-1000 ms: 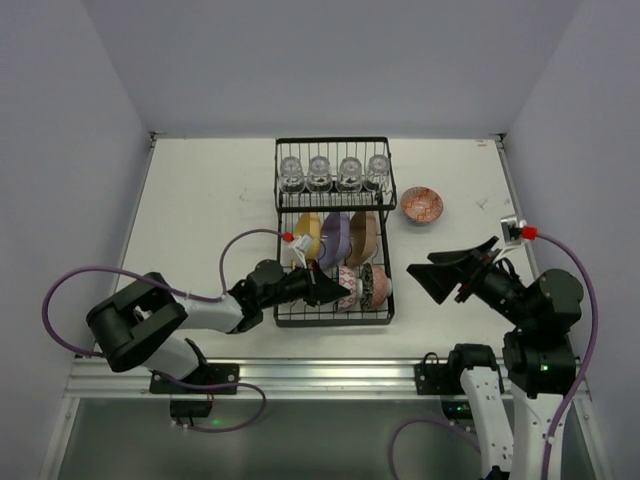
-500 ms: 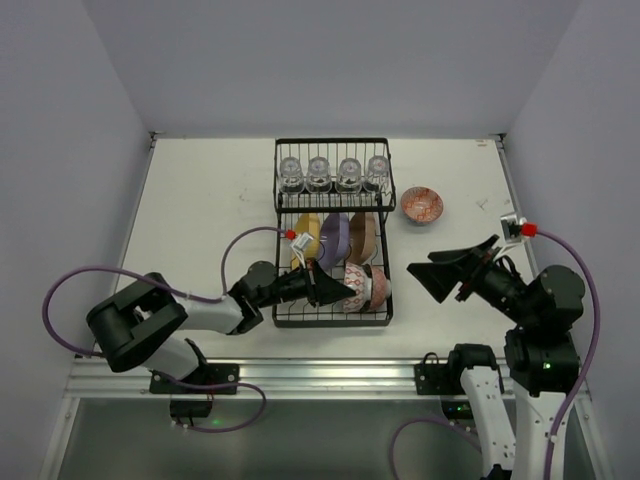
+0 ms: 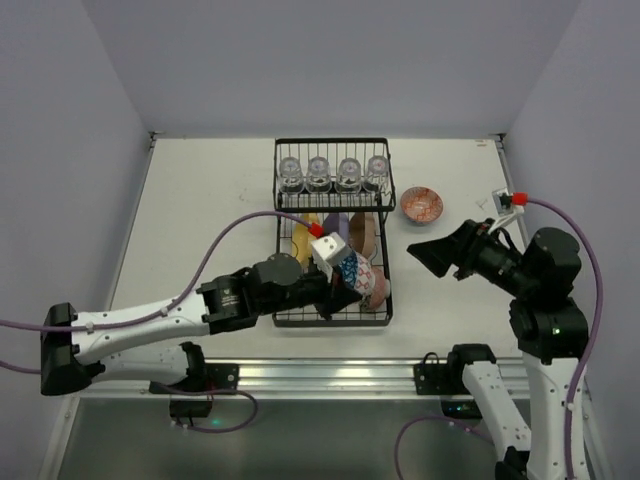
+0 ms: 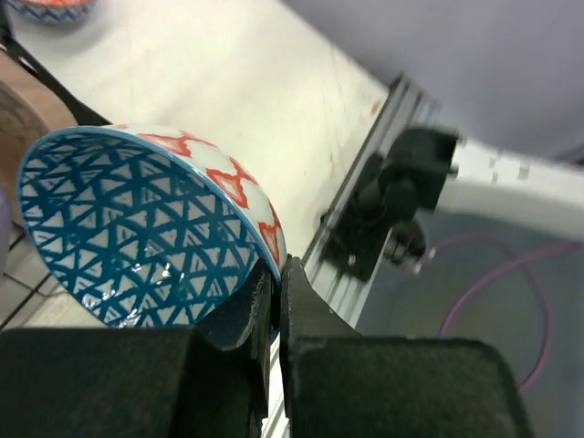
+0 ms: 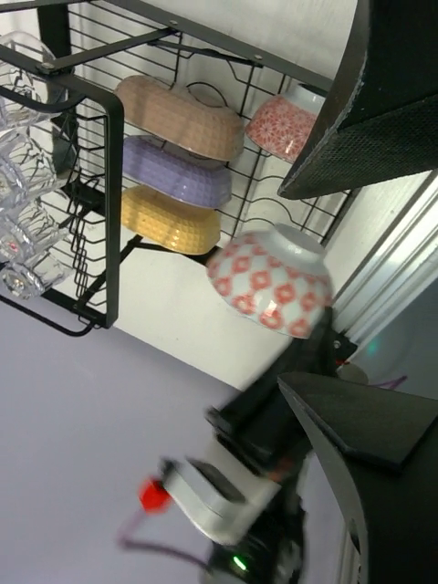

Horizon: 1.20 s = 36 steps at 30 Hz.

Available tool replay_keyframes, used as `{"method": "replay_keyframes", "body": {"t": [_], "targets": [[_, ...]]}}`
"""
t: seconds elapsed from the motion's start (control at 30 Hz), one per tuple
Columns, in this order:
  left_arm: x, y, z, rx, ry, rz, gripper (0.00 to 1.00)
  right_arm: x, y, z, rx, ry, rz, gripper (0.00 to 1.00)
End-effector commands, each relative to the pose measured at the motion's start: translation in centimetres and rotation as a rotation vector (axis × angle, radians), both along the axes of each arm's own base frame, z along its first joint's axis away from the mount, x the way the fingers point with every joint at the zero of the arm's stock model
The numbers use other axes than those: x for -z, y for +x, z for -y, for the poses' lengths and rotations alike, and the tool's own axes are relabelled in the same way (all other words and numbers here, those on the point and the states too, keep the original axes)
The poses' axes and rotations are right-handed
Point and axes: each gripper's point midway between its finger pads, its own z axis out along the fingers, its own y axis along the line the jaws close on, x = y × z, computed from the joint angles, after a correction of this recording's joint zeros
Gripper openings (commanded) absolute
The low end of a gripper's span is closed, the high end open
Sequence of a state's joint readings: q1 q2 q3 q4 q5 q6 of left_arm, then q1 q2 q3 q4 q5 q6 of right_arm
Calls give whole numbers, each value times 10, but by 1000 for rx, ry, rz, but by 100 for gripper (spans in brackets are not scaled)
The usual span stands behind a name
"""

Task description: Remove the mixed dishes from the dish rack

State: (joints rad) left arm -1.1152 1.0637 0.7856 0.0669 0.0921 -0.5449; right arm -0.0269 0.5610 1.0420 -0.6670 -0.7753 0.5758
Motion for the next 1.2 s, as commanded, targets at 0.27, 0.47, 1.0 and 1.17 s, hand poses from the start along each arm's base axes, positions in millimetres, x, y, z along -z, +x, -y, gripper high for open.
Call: {"method": "replay_keyframes", "body": {"t": [0.27, 0.47, 1.0, 1.17], "targets": [[37, -81, -18, 223, 812, 539, 0, 50, -5, -3, -20, -345, -208, 73], [49, -75, -8, 314, 994, 678, 0, 97, -18, -8, -78, -510, -311, 68], [47, -86, 7, 440, 977, 706, 0, 149, -29, -66, -228, -641, -392, 38], [53, -74, 5, 415, 984, 678, 0, 156, -26, -68, -212, -661, -408, 28]]}}
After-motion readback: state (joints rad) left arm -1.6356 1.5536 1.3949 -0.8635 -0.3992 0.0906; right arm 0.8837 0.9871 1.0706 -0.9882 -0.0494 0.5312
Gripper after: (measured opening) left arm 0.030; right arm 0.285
